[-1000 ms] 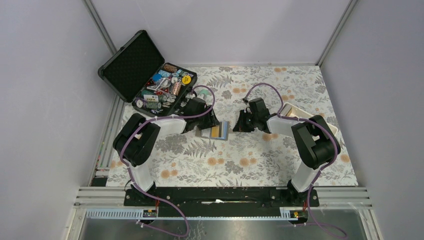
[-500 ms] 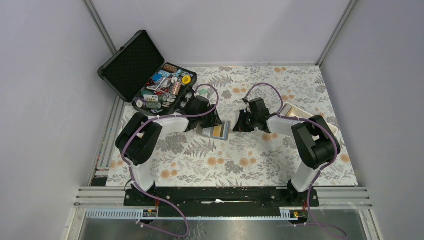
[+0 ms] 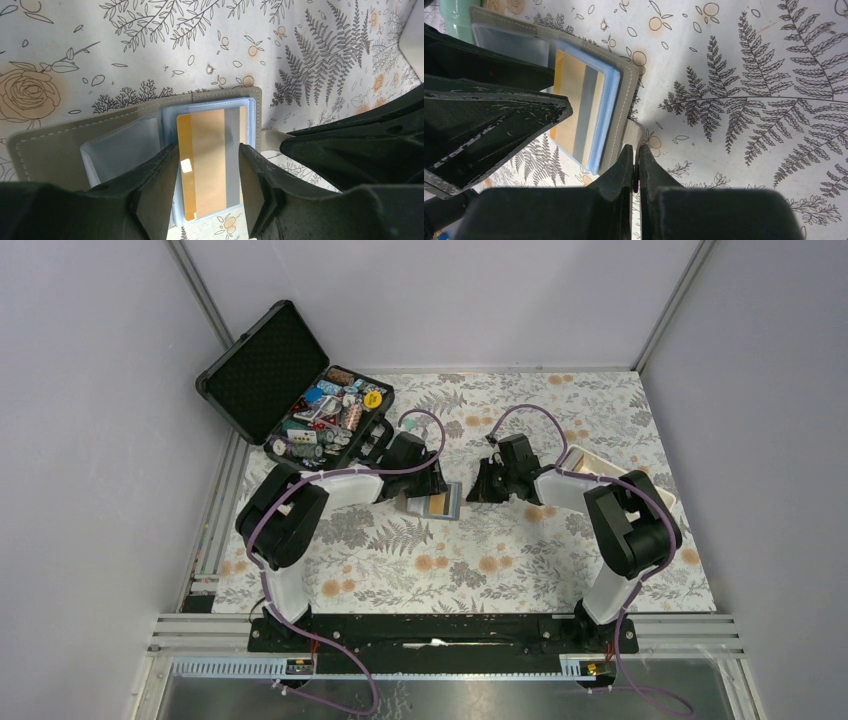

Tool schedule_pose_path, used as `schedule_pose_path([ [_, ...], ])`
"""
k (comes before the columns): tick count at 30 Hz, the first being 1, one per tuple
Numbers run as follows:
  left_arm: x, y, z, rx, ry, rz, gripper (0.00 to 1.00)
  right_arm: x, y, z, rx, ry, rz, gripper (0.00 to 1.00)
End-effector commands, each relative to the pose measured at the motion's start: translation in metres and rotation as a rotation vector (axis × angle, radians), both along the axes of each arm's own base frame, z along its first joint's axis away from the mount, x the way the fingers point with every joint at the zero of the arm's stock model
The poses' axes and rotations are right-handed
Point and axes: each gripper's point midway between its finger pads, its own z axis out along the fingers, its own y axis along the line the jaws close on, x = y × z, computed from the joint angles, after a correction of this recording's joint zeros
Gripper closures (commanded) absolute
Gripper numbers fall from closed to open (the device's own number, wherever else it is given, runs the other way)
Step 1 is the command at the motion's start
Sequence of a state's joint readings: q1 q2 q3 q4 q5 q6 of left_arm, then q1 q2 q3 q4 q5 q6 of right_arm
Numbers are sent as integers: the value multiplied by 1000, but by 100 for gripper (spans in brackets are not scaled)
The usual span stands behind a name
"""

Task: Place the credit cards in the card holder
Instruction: Insert the credit card into the card holder.

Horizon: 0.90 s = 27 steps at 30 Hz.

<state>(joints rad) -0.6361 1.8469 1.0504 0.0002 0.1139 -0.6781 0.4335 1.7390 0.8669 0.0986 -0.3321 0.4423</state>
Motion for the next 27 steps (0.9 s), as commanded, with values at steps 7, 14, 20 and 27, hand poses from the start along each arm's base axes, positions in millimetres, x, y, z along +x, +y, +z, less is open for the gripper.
schedule_pose_path([
  [7, -3, -5, 17, -24, -50, -11, 34, 10, 6, 31, 49, -74, 2, 100],
  [14, -9, 4, 3, 132, -39, -32, 24, 9, 5, 29, 45, -71, 0, 100],
  [20, -12, 10, -8, 236, -18, -25, 23, 8, 5, 28, 42, -69, 0, 100],
  [27, -13, 9, -7, 228, -17, -18, 28, 7, 3, 27, 37, -70, -1, 100],
])
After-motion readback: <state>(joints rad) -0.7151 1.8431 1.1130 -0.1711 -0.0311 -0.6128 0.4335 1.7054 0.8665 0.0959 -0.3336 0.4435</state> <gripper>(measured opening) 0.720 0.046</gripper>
